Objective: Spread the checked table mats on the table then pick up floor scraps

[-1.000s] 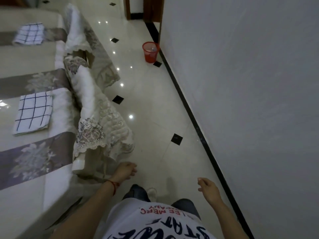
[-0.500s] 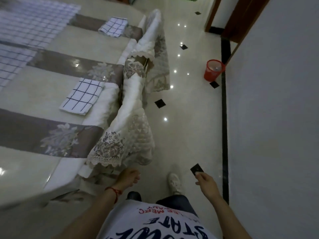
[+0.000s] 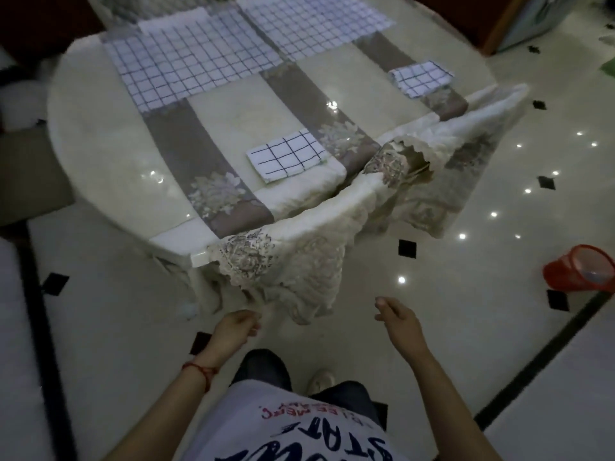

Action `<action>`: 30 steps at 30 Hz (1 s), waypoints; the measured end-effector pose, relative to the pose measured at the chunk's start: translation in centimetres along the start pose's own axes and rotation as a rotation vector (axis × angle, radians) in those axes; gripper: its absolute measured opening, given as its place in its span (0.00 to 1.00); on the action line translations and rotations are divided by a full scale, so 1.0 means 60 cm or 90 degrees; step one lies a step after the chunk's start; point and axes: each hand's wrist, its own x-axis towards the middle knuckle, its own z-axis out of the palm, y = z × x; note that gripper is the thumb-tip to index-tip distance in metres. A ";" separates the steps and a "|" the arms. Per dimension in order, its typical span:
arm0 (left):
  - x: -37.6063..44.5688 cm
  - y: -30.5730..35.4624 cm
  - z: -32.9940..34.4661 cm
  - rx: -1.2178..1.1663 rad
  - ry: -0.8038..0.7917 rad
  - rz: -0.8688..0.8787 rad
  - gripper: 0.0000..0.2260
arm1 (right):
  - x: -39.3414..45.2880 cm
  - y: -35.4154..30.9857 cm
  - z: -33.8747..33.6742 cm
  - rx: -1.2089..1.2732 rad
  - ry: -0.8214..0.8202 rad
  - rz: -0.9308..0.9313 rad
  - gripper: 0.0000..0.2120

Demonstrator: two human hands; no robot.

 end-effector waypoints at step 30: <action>0.183 0.373 -0.099 -0.063 0.251 0.178 0.12 | 0.382 -0.437 0.077 -0.029 -0.023 -0.203 0.06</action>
